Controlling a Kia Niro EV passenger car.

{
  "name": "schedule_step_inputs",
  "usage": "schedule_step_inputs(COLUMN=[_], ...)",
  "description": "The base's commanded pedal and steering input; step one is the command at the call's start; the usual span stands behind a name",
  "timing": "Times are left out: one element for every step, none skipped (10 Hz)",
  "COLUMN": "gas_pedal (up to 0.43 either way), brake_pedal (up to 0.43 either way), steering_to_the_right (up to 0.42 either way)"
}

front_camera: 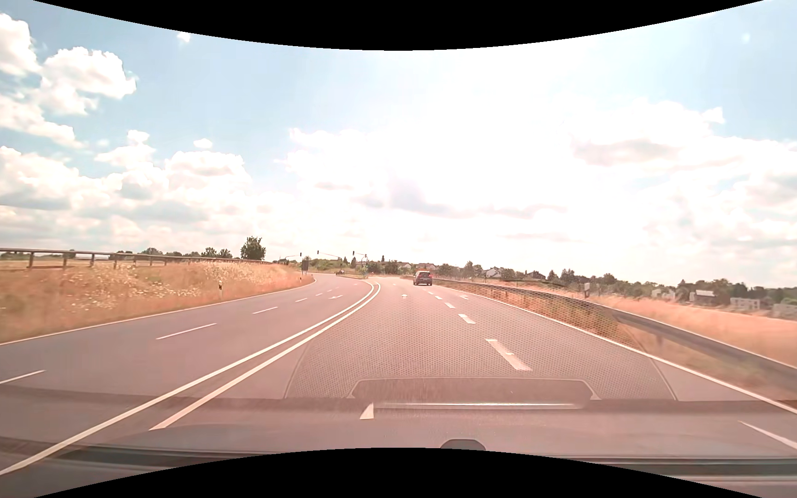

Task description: Follow the waypoints while adhering to traffic rules and regulations

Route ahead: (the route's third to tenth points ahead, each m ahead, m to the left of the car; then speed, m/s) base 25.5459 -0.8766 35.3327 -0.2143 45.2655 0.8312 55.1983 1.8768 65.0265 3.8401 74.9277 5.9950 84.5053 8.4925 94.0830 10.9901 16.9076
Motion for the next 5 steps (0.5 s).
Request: schedule_step_inputs(gas_pedal=[0.067, 0.067, 0.067, 0.079, 0.079], brake_pedal=[0.000, 0.000, 0.000, 0.000, 0.000], steering_to_the_right=[-0.014, -0.014, -0.013, -0.013, -0.013])
